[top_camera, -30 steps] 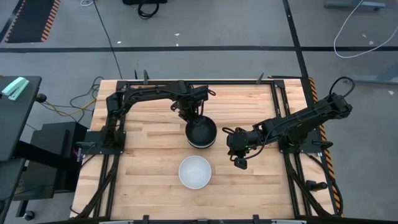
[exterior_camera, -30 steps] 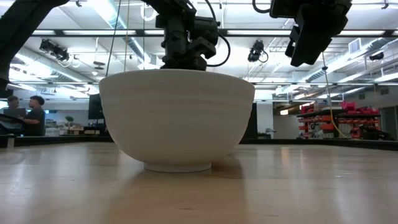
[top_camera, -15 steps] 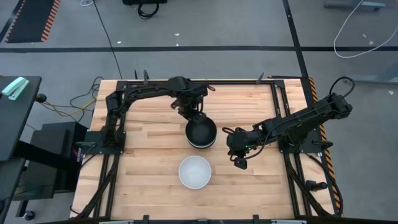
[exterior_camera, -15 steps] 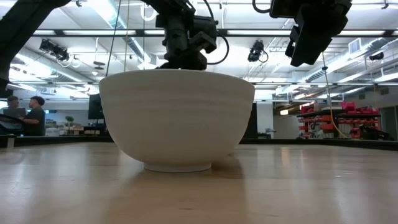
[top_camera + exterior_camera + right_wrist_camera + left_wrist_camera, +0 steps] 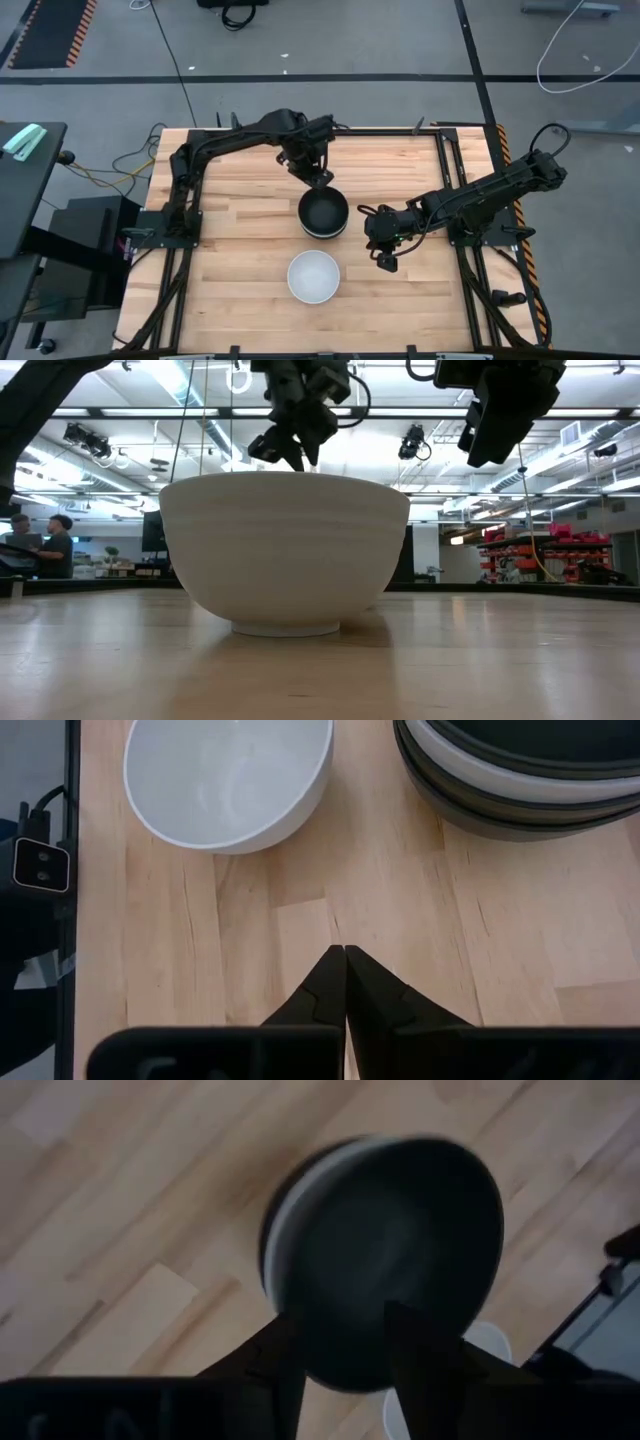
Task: Nest bowls inside each other
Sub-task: Stack the black bowl on top of the stacked bowls, then stack the white bowl on top of the stacked bowls
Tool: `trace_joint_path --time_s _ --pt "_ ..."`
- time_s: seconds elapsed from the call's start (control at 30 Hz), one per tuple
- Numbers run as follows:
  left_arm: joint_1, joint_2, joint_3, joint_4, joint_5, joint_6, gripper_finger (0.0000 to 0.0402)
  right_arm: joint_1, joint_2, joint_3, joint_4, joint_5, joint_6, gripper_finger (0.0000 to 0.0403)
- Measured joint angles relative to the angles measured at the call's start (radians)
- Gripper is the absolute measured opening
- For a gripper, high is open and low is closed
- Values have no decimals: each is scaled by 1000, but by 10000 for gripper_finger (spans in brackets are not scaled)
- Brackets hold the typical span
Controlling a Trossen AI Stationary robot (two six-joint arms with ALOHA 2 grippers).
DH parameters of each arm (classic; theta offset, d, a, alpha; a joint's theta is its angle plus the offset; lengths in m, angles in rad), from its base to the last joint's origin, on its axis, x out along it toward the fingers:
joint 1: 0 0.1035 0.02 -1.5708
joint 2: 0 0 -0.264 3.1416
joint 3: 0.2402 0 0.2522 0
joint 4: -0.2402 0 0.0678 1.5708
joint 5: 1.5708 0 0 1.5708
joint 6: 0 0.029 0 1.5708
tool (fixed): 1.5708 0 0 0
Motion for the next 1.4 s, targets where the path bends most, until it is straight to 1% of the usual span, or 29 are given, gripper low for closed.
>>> trace_joint_path --time_s 0.2,0.3,0.5,0.63,0.8,0.9,1.1,1.2,1.4 --pt "-32 1 -56 15 -4 -1 76 -7 0 0 0 0 -29 8" --pt "-33 1 -86 20 -29 -8 49 -16 0 0 0 0 -41 8" --pt "-27 2 -169 69 -42 -27 9 -16 0 0 0 0 -44 8" --pt "-28 3 -201 102 -42 -28 8 -16 0 0 0 0 -44 8" --pt "-28 2 -200 106 -43 -27 36 -16 0 0 0 0 -44 7" --pt "-28 2 -200 117 -47 -26 46 -16 0 0 0 0 -43 8" --pt "-7 -23 -200 74 -50 30 40 -16 0 0 2 0 -17 9" --pt "10 -48 -200 31 -83 35 33 -16 0 0 5 0 -6 9" --pt "28 -103 -199 -49 -195 61 22 -16 0 0 43 0 44 9"
